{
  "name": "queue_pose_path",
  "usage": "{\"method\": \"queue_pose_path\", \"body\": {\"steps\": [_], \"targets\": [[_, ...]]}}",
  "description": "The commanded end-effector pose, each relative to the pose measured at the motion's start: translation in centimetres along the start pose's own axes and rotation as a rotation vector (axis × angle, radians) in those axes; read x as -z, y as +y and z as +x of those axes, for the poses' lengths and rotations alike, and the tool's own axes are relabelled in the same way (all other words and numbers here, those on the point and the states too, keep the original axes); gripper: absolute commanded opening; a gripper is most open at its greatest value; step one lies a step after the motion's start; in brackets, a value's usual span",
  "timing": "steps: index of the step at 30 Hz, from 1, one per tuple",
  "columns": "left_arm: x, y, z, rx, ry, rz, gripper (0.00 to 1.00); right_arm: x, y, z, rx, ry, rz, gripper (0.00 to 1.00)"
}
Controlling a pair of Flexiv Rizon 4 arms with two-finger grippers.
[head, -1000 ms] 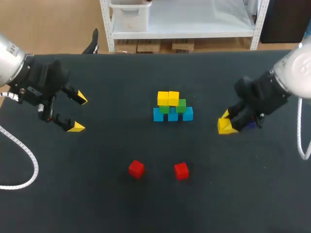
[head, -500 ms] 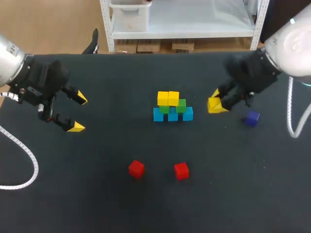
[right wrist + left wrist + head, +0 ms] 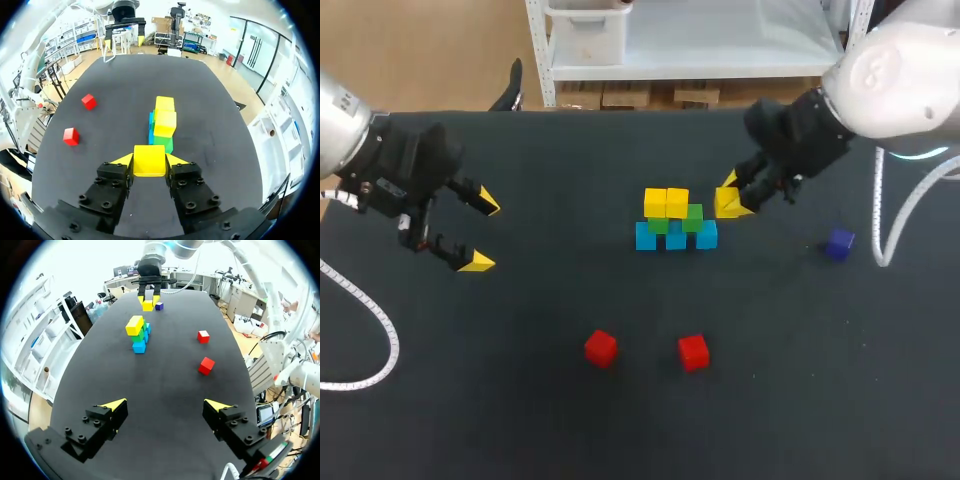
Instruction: Place the blue cubes, place green cubes on the blue cubes, place the yellow cubes on the green cubes, then place the red cubes on the yellow cubes, and place purple cube on the red cubes.
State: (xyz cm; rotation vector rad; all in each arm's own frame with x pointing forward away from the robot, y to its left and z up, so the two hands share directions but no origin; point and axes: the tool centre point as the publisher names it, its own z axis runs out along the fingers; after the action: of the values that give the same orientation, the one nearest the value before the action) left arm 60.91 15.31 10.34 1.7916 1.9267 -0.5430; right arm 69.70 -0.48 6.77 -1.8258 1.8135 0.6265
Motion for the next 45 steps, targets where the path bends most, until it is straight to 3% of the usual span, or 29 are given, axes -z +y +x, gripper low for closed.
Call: {"method": "queue_pose_path", "body": {"steps": [1,45], "targets": [[0.0,0.0,0.1,-0.003,-0.003,0.001,1.00,-1.0,-1.2,-0.5,-0.002,-0.004,-0.015,0.00],[0.0,0.0,0.1,-0.003,-0.003,0.001,1.00,-3.3,-2.0,-1.7,0.004,0.002,-0.046,0.00]]}}
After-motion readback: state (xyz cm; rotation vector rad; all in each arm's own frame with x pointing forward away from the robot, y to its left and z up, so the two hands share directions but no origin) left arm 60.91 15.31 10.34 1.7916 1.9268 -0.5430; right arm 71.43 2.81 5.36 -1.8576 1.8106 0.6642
